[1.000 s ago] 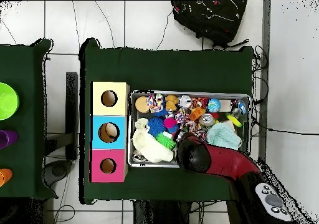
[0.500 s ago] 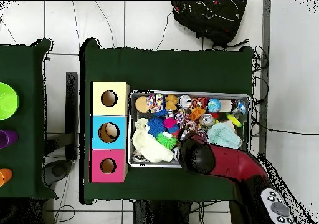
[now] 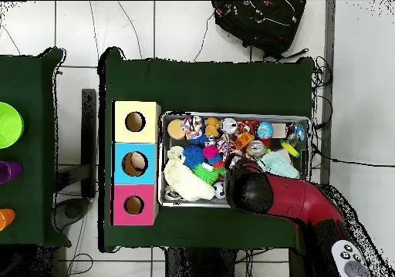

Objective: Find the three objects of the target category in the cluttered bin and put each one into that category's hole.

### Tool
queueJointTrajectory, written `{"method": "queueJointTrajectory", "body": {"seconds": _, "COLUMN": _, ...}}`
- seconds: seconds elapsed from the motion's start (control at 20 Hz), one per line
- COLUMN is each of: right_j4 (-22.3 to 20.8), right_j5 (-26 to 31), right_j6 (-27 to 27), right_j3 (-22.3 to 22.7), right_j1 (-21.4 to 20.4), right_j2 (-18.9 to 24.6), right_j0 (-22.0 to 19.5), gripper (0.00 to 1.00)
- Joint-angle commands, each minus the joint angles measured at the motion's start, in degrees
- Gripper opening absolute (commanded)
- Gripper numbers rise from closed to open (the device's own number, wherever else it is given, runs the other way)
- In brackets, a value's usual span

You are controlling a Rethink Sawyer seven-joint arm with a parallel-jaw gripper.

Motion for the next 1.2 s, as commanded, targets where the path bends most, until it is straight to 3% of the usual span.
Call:
{"method": "queueJointTrajectory", "body": {"seconds": 0.05, "right_j4": 0.66, "right_j5": 5.88, "right_j6": 1.53, "right_j3": -5.71, "right_j1": -1.06, "right_j2": 1.21, "right_j0": 1.03, "gripper": 0.0}}
{"method": "queueJointTrajectory", "body": {"seconds": 0.15, "right_j4": 1.07, "right_j5": 6.38, "right_j6": 0.77, "right_j3": -5.62, "right_j1": -0.78, "right_j2": 2.15, "right_j0": 0.45, "gripper": 0.0}}
{"method": "queueJointTrajectory", "body": {"seconds": 0.2, "right_j4": 1.5, "right_j5": 8.68, "right_j6": -0.99, "right_j3": -5.12, "right_j1": -0.78, "right_j2": 3.36, "right_j0": -0.37, "gripper": 1.0}}
{"method": "queueJointTrajectory", "body": {"seconds": 0.3, "right_j4": 2.87, "right_j5": 8.87, "right_j6": -1.22, "right_j3": -3.99, "right_j1": -0.84, "right_j2": 5.04, "right_j0": -1.75, "gripper": 1.0}}
{"method": "queueJointTrajectory", "body": {"seconds": 0.55, "right_j4": 2.75, "right_j5": 7.61, "right_j6": 0.84, "right_j3": -4.67, "right_j1": -1.22, "right_j2": 3.29, "right_j0": -0.06, "gripper": 1.0}}
{"method": "queueJointTrajectory", "body": {"seconds": 0.85, "right_j4": 3.11, "right_j5": 9.63, "right_j6": -1.35, "right_j3": -6.1, "right_j1": -0.37, "right_j2": 4.45, "right_j0": -1.01, "gripper": 1.0}}
{"method": "queueJointTrajectory", "body": {"seconds": 0.9, "right_j4": 3.2, "right_j5": 10.04, "right_j6": -1.82, "right_j3": -6.2, "right_j1": -0.29, "right_j2": 4.72, "right_j0": -1.23, "gripper": 0.0}}
{"method": "queueJointTrajectory", "body": {"seconds": 1.2, "right_j4": 1.89, "right_j5": 10.32, "right_j6": -2.3, "right_j3": -8.03, "right_j1": -0.63, "right_j2": 3.62, "right_j0": 0.01, "gripper": 0.0}}
